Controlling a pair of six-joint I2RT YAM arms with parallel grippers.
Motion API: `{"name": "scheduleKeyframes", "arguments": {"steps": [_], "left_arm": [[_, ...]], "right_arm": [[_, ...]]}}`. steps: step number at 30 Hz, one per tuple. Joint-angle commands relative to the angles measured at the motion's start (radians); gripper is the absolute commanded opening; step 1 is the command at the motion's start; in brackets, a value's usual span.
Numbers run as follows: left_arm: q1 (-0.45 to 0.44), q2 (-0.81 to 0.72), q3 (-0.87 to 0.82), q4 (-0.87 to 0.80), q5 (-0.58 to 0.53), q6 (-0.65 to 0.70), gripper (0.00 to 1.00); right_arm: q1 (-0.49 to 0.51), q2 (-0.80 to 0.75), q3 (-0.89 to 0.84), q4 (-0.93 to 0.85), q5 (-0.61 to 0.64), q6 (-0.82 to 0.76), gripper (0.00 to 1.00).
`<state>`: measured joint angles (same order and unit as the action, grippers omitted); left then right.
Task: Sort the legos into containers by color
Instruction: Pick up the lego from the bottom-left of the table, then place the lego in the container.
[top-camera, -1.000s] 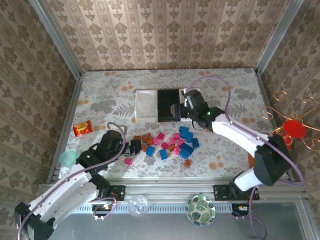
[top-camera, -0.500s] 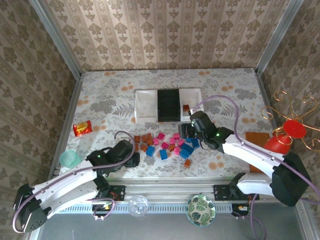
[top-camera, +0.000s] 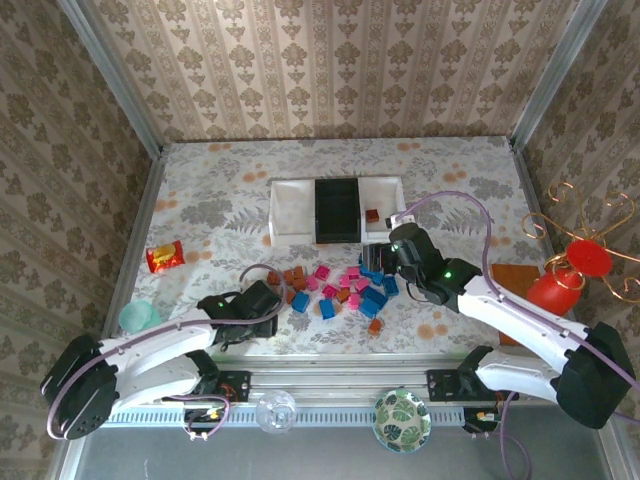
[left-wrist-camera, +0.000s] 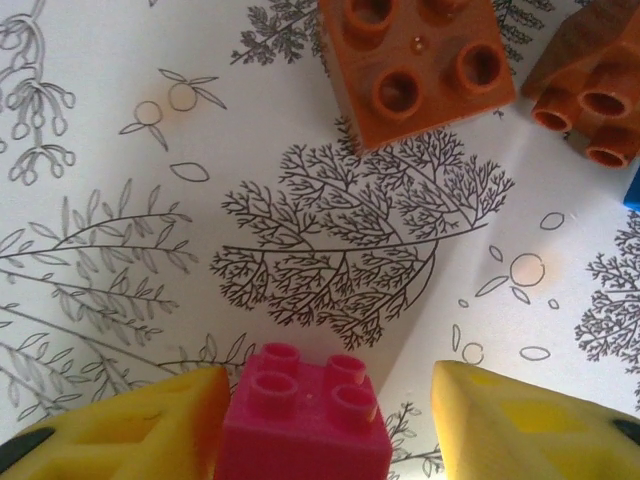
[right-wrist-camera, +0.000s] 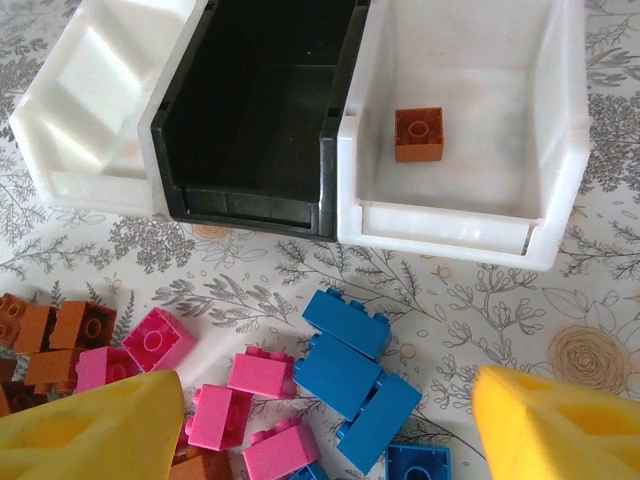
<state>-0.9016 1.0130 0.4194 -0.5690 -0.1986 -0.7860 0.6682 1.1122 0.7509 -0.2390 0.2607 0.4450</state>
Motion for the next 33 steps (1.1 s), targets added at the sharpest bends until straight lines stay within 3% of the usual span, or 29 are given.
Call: {"name": "scheduleKeyframes", "arguments": {"steps": [1, 12, 17, 23, 33], "left_arm": [[0.008, 0.019, -0.007, 0.022, -0.002, 0.008, 0.55], [0.010, -0.039, 0.041, 0.011, 0.004, 0.029, 0.25], [0.081, 0.012, 0.262, 0.046, 0.013, 0.167, 0.24], [0.251, 0.286, 0.558, 0.142, 0.081, 0.325, 0.22], [0.350, 0.716, 0.910, 0.151, 0.084, 0.390, 0.19]], "right_arm": [[0.000, -0.030, -0.011, -0.030, 0.046, 0.001, 0.77], [-0.001, -0.056, -0.036, -0.026, 0.064, 0.011, 0.78], [-0.001, -0.060, -0.046, -0.019, 0.064, 0.023, 0.78], [-0.002, -0.055, -0.051, -0.026, 0.067, 0.034, 0.78], [-0.004, -0.094, -0.067, -0.054, 0.075, 0.042, 0.78]]}}
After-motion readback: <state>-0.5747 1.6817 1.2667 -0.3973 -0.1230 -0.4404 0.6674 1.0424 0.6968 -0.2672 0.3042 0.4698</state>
